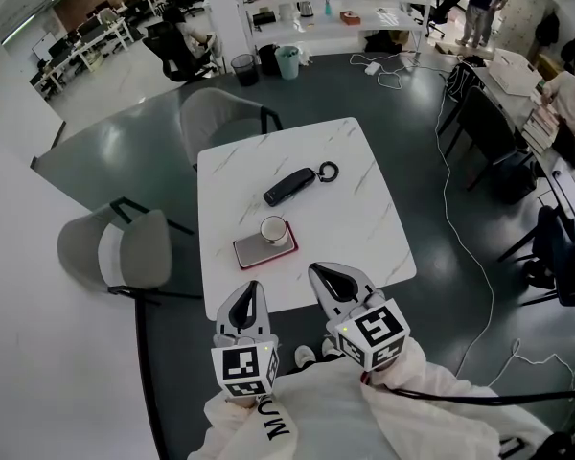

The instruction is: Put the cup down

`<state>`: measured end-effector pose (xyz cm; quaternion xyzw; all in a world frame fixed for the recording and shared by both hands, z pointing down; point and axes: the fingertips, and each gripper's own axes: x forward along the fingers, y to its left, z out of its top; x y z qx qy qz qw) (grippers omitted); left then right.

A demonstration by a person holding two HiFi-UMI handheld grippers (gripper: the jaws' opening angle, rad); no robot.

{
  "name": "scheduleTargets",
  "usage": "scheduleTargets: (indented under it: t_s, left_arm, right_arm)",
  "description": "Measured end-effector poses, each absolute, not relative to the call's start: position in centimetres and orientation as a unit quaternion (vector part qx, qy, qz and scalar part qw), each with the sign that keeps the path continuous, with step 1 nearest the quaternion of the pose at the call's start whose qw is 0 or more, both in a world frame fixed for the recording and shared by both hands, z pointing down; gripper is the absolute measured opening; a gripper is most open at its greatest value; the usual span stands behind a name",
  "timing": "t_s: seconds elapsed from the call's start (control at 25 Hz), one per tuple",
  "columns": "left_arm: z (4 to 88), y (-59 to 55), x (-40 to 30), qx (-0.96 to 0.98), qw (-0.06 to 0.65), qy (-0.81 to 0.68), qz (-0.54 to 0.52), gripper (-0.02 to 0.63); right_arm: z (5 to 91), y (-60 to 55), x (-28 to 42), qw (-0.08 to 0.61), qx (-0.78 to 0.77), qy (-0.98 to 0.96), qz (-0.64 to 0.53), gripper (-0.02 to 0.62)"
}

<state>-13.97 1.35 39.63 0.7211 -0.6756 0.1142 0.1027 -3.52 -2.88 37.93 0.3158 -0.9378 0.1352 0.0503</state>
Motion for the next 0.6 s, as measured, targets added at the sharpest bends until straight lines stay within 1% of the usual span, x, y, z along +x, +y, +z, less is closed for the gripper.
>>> scheduleTargets:
  t_s: [0.6]
  left_arm:
    - [40.6, 0.2, -14.0, 0.719, 0.116, -0.676, 0.117, 0.011]
  right_arm:
    - [39.0, -4.2, -3.3, 0.056, 0.317, -0.935, 0.152, 0.005]
